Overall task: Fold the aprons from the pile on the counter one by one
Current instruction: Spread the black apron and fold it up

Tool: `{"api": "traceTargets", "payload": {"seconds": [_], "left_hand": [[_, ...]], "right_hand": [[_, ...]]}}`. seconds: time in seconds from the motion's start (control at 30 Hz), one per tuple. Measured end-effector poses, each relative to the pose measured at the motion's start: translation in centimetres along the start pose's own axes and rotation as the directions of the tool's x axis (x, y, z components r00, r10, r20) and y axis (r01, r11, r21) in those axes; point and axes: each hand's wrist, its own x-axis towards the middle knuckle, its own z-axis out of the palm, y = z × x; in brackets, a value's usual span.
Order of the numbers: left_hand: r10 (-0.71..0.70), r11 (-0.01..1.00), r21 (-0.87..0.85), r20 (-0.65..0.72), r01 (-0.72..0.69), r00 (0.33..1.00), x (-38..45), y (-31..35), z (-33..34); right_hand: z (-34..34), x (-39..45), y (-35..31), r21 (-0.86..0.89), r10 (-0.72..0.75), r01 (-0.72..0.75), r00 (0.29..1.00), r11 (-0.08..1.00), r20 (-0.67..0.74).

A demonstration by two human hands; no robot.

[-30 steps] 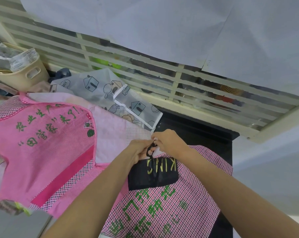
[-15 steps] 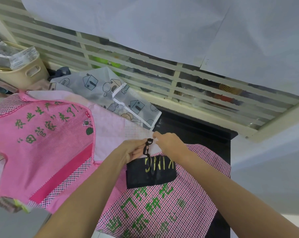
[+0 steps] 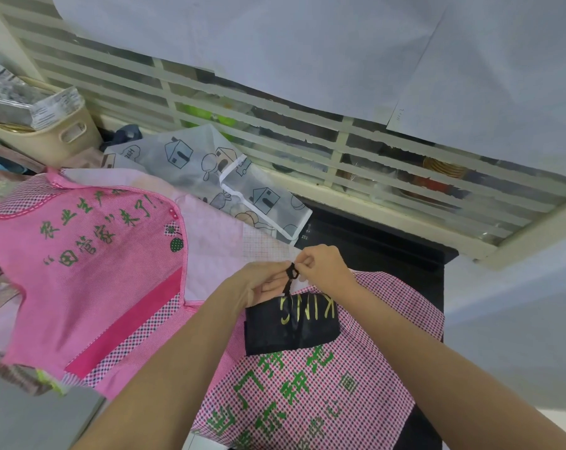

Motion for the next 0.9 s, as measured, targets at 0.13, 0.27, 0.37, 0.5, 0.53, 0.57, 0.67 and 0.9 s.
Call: {"api": "traceTargets", "payload": {"seconds": [0.13, 0.27, 0.37, 0.5, 0.53, 0.57, 0.67, 0.9], "left_hand": [[-0.015, 1.000, -0.023, 0.031, 0.015, 0.999, 0.01, 0.05, -0.06], [0.017, 0.996, -0.086, 0.045, -0.013, 0.999, 0.19, -0.05, -0.19], [0.037, 0.990, -0.135, 0.013, -0.035, 0.999, 0.47, 0.03, -0.13], [0.053, 0.988, -0.147, 0.011, -0.051, 0.999, 0.31, 0.30, 0.32], [0.056, 0.989, -0.137, 0.013, -0.053, 0.998, 0.29, 0.31, 0.38], [0.062, 0.990, -0.127, 0.018, -0.059, 0.998, 0.32, 0.27, 0.35], [0.086, 0.993, -0.078, 0.038, -0.083, 0.996, 0.58, 0.10, 0.09], [0.124, 0.992, -0.009, 0.066, -0.124, 0.990, -0.03, 0.34, -0.33]], "right_hand": [[0.12, 0.20, 0.01, 0.102, 0.060, -0.059, 0.998, 0.993, -0.008], [-0.20, 0.23, 0.04, 0.251, 0.092, -0.097, 0.995, 0.963, 0.031], [-0.43, 0.06, -0.07, 0.285, 0.062, -0.077, 0.996, 0.955, 0.063], [-0.37, -0.11, -0.27, 0.272, 0.066, -0.083, 0.995, 0.959, 0.074], [-0.26, -0.06, -0.22, 0.272, 0.076, -0.089, 0.995, 0.958, 0.061], [-0.17, 0.03, -0.18, 0.273, 0.084, -0.093, 0.995, 0.958, 0.045], [0.08, 0.24, -0.13, 0.238, 0.097, -0.097, 0.995, 0.967, 0.013], [0.03, 0.08, -0.35, 0.118, -0.011, 0.004, 0.998, 0.993, 0.054]]}}
